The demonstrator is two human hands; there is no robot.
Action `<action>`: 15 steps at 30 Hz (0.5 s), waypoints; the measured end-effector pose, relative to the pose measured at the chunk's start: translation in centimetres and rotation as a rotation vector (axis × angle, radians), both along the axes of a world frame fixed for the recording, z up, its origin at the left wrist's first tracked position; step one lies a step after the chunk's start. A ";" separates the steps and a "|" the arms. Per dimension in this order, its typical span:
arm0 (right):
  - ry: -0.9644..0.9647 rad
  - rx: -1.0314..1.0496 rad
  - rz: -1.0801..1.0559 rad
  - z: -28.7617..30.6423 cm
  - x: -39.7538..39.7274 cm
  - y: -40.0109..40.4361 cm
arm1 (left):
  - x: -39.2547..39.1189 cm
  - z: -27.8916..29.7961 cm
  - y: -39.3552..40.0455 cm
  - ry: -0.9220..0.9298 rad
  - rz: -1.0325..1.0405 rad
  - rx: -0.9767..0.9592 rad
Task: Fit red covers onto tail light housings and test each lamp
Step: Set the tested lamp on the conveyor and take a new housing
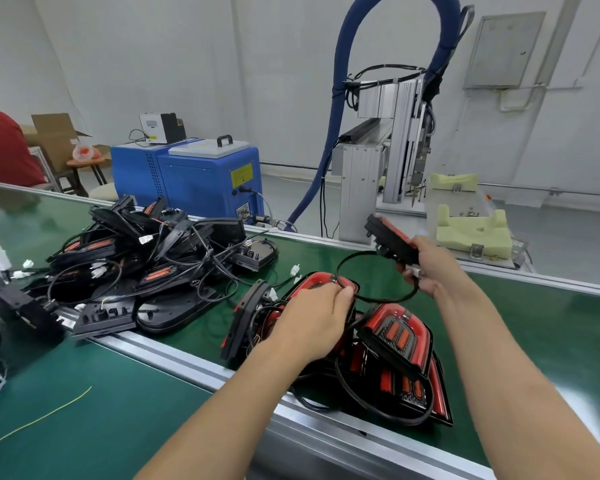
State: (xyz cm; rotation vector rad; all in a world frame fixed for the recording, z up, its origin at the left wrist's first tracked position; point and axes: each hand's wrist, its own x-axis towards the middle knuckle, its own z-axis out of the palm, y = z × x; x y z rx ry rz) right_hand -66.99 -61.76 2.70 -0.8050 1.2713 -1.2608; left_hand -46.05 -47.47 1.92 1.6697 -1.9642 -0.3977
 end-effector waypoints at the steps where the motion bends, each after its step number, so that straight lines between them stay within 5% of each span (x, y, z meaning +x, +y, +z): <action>1: 0.006 0.009 -0.020 -0.2 0.2 -1.1 | 0.0 -0.2 0.0 -0.040 -0.015 0.000; 7: 0.209 0.067 -0.068 -5.1 1.3 -5.3 | 0.7 -1.1 0.2 -0.105 -0.038 -0.005; 15: 0.645 0.225 0.287 -8.1 0.9 -5.6 | 0.9 -1.2 0.1 -0.134 -0.073 0.014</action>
